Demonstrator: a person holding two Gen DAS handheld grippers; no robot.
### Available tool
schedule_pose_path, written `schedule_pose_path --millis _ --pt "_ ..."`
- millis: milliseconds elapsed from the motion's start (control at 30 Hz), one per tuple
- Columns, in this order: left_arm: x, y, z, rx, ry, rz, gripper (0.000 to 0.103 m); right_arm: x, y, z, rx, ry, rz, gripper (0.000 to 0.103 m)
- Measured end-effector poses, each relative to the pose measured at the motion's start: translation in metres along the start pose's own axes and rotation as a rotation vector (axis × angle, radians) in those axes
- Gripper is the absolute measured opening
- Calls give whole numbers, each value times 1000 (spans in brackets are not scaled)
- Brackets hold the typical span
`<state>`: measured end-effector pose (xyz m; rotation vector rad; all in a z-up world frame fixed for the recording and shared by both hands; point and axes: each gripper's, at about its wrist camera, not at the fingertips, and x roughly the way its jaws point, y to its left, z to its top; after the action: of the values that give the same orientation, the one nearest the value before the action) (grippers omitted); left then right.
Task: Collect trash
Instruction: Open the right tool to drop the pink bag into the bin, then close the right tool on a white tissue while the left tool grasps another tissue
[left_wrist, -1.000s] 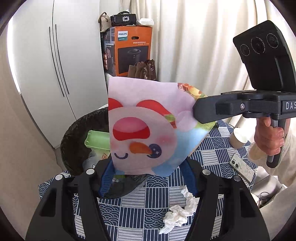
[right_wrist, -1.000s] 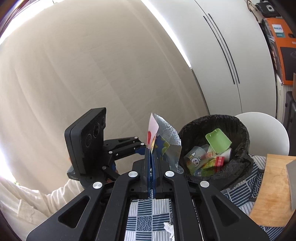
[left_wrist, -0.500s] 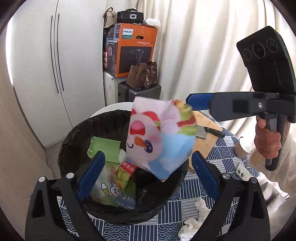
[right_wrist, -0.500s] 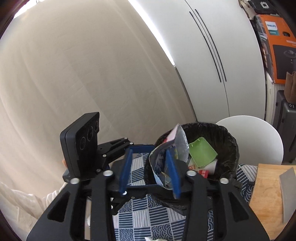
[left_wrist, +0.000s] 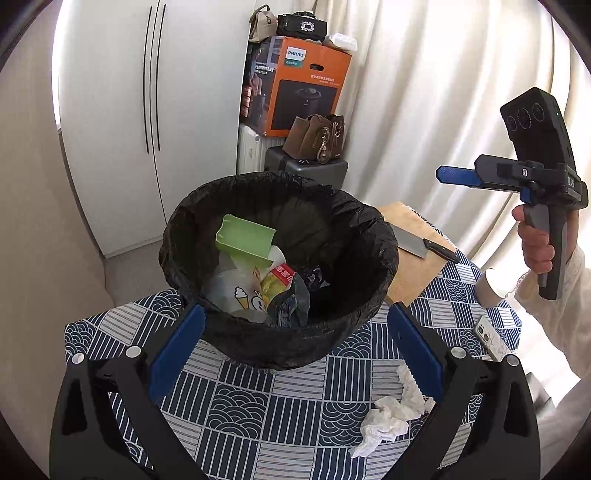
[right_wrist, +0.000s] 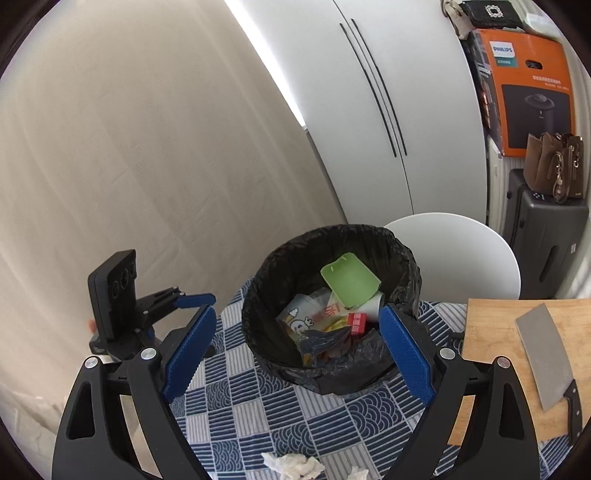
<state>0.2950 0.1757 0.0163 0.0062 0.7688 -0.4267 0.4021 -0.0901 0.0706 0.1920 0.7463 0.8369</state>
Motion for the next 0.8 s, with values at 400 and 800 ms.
schedule_pose_path --millis 400,800 --pt "-16 -4 -41 -50 65 99 97 0 -1 -43 2 72 -70 86" --pt "-12 -21 -82 -113 139 131 97 11 -10 -95 -28 221 -108 86"
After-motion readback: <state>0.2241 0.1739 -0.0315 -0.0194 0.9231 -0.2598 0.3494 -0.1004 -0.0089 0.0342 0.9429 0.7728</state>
